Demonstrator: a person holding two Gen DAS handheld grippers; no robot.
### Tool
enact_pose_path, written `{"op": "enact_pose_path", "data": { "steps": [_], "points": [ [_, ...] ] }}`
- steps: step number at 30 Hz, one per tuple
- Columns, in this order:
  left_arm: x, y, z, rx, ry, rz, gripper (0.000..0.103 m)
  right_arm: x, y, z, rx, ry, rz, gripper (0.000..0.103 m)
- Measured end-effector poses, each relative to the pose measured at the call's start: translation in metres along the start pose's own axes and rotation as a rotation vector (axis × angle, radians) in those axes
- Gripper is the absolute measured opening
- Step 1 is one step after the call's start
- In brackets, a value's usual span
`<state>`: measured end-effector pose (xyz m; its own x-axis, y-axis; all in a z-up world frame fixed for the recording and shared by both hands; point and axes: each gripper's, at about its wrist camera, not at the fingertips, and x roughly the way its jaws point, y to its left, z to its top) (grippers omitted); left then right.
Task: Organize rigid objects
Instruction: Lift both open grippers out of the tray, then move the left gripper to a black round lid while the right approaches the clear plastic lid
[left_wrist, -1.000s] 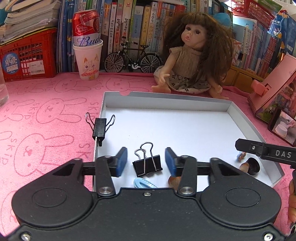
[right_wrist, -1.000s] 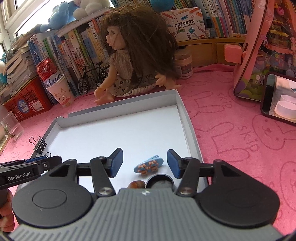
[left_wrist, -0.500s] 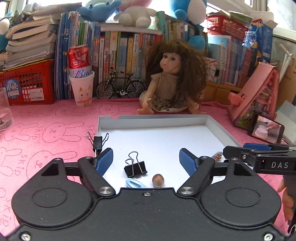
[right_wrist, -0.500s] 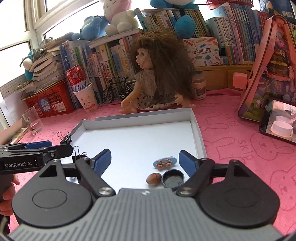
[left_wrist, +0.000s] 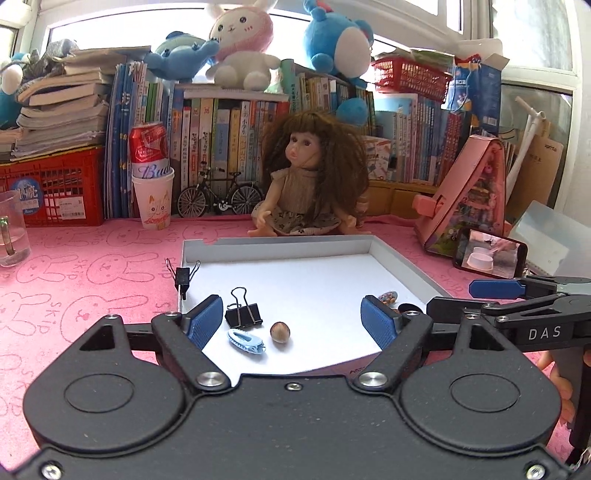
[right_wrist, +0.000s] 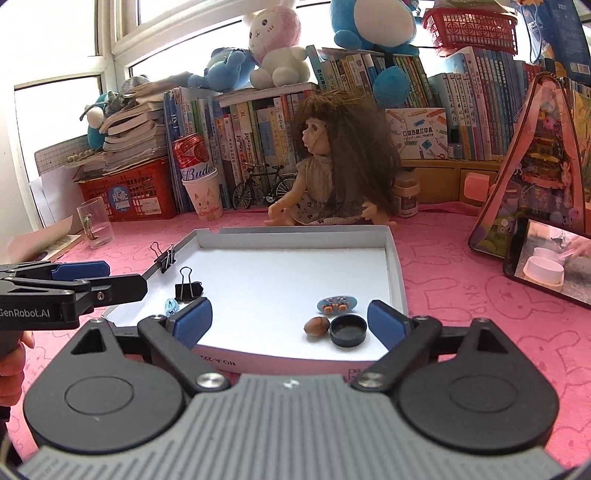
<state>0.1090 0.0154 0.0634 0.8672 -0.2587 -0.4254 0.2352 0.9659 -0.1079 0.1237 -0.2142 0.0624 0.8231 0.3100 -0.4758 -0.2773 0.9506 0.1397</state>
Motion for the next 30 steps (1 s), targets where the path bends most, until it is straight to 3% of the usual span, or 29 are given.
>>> {"op": "enact_pose_path", "data": {
  "steps": [14,30],
  "points": [
    [-0.037,-0.022,-0.032,0.066,-0.02,-0.042,0.081,-0.028,0.019,-0.028,-0.118,-0.031,0.032,0.102],
    [-0.053,-0.026,-0.068,0.101,0.06,-0.091,0.08,-0.045,0.021,-0.062,-0.158,-0.016,0.02,0.103]
  ]
}}
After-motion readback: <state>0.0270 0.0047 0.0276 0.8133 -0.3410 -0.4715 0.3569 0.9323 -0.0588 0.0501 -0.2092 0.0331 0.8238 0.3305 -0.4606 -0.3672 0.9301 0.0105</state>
